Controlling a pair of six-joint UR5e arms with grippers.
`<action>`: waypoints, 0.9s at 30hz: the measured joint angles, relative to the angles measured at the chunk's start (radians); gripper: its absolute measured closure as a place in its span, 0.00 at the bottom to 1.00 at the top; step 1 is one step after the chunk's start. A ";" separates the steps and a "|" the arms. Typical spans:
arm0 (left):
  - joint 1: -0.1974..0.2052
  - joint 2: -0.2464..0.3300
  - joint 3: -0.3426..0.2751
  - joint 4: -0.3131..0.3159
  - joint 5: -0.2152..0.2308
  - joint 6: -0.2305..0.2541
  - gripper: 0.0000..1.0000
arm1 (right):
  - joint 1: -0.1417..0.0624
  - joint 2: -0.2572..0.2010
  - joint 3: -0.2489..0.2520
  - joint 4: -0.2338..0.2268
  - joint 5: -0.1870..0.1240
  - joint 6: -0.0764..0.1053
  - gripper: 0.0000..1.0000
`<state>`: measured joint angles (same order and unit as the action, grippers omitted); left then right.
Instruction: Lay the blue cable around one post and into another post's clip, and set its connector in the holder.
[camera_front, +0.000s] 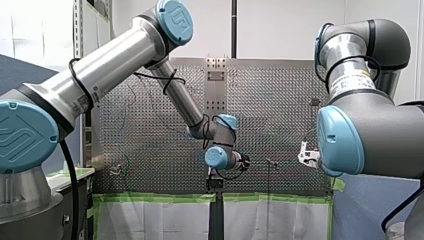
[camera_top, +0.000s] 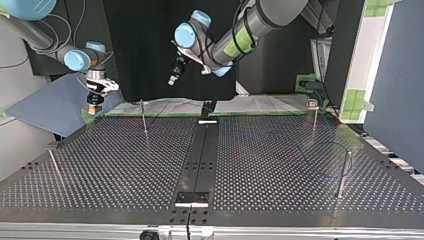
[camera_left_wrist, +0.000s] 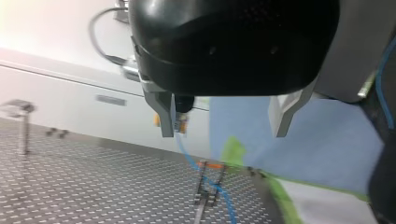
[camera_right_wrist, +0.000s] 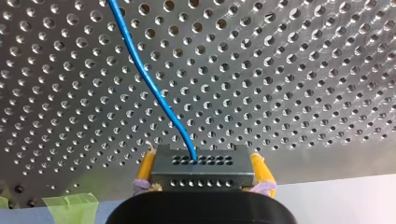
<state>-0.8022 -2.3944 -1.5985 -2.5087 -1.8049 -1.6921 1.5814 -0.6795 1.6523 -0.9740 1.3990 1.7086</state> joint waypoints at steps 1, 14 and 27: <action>0.000 0.008 -0.008 0.007 -0.001 -0.008 0.00 | 0.000 -0.001 0.000 0.001 0.000 -0.002 1.00; -0.008 0.114 -0.114 -0.039 -0.080 -0.063 0.00 | -0.002 -0.002 -0.001 0.004 0.000 0.019 1.00; -0.003 0.225 -0.226 -0.006 -0.153 -0.095 0.00 | 0.003 0.000 -0.001 0.002 -0.006 0.032 1.00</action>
<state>-0.8049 -2.1691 -1.8240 -2.5144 -1.9584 -1.7867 1.5846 -0.6791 1.6515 -0.9716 1.3931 1.7406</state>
